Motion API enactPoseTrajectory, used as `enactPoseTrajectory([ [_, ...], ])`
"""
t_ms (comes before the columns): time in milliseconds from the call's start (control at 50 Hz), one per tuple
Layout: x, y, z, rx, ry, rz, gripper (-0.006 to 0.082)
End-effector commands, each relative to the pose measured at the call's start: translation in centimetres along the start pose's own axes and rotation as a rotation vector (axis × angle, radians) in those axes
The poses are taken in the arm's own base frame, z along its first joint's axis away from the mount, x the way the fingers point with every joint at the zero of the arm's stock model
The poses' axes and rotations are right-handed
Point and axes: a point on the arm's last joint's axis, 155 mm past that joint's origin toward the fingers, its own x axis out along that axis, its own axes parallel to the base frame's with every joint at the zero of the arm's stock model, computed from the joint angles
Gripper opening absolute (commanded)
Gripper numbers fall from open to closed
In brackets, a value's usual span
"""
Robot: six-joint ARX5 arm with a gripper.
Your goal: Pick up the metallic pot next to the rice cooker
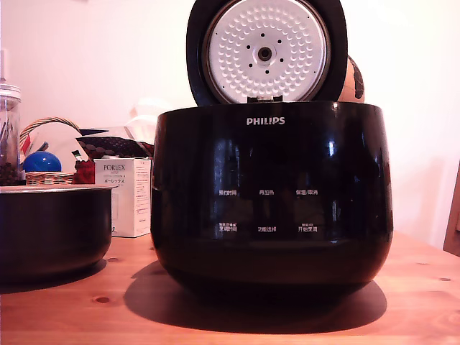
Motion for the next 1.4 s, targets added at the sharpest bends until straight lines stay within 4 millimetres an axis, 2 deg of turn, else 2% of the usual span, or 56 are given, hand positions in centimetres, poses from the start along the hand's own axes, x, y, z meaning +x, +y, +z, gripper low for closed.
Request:
enactPoseTrajectory([
  [0,-1.6,-1.2,-1.3,0.087,0.112,-0.103,-0.0022],
  [40,-2.3,-1.7,-2.0,0.072,0.164,-0.142,-0.0022],
  [80,-3.2,-2.4,-2.5,0.148,0.2,-0.198,-0.0022],
  [120,-4.1,-2.9,-3.0,0.133,0.246,-0.237,-0.0022],
  [140,-4.5,-3.2,-3.0,0.194,0.245,-0.268,-0.0022],
  [260,-6.9,-4.3,-4.8,0.224,0.375,-0.371,-0.0022],
  [460,-10.3,-6.0,-8.3,0.181,0.613,-0.51,-0.0019],
  [540,-11.2,-6.4,-10.0,0.174,0.709,-0.548,0.0015],
  [700,-10.2,-6.7,-11.5,0.15,0.782,-0.581,0.0288],
  [840,-9.0,-7.2,-12.9,0.132,0.843,-0.627,0.0414],
  [1140,-5.5,-7.6,-16.7,0.073,0.985,-0.64,0.0513],
  [1380,-2.8,-8.3,-19.7,0.064,1.056,-0.666,0.0513],
])
